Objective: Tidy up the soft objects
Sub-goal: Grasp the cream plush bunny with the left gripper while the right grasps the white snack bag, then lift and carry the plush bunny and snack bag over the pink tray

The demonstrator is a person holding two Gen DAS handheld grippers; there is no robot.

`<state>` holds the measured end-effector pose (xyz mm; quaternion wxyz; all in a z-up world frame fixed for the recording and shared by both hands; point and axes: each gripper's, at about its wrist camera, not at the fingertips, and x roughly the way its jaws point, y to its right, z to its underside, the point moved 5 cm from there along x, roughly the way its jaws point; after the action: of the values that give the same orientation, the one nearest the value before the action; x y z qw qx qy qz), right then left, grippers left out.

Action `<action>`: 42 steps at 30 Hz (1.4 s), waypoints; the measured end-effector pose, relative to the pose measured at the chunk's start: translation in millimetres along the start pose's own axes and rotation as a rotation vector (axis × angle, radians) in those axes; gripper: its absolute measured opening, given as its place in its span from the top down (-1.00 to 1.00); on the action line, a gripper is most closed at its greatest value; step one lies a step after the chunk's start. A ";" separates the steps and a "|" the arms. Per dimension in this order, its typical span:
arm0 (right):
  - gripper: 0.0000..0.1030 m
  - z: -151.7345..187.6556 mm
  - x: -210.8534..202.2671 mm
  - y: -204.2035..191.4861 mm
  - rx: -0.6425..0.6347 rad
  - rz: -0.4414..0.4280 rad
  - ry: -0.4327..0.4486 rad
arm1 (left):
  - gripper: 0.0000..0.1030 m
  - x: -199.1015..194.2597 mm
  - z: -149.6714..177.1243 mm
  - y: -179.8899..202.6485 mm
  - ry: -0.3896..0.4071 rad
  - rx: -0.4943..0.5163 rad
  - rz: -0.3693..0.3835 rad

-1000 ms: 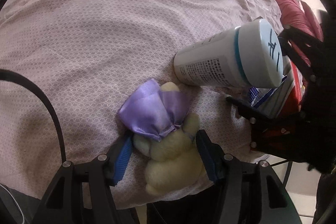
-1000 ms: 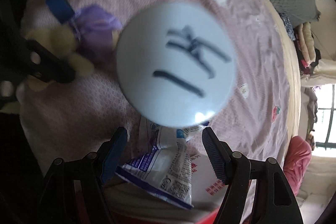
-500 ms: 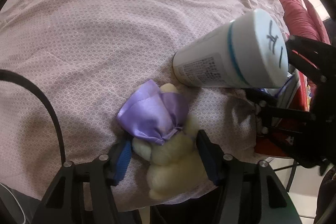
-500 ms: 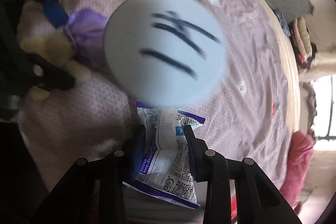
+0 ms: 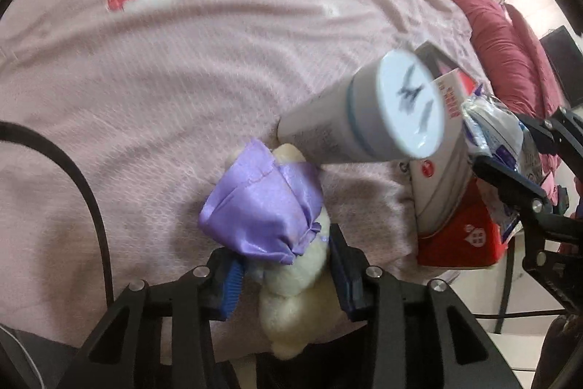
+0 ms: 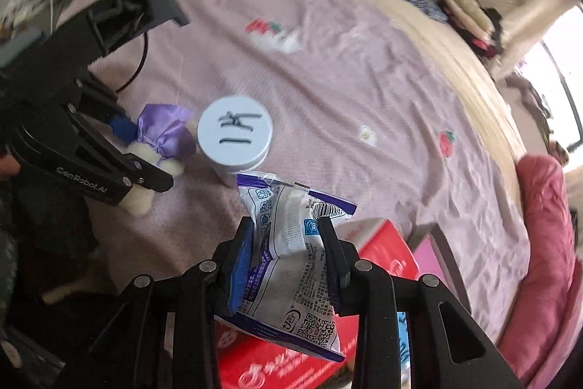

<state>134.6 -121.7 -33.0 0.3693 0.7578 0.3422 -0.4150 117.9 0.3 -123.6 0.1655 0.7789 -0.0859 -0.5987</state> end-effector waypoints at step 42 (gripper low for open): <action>0.31 171.8 -203.6 121.1 0.719 0.313 0.321 | 0.18 -92.9 3.6 295.1 0.214 0.557 0.074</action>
<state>84.1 -369.6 114.1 0.0820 0.9362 0.1093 -0.3237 108.5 -244.0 66.0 -0.0247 0.8494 -0.2572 -0.4601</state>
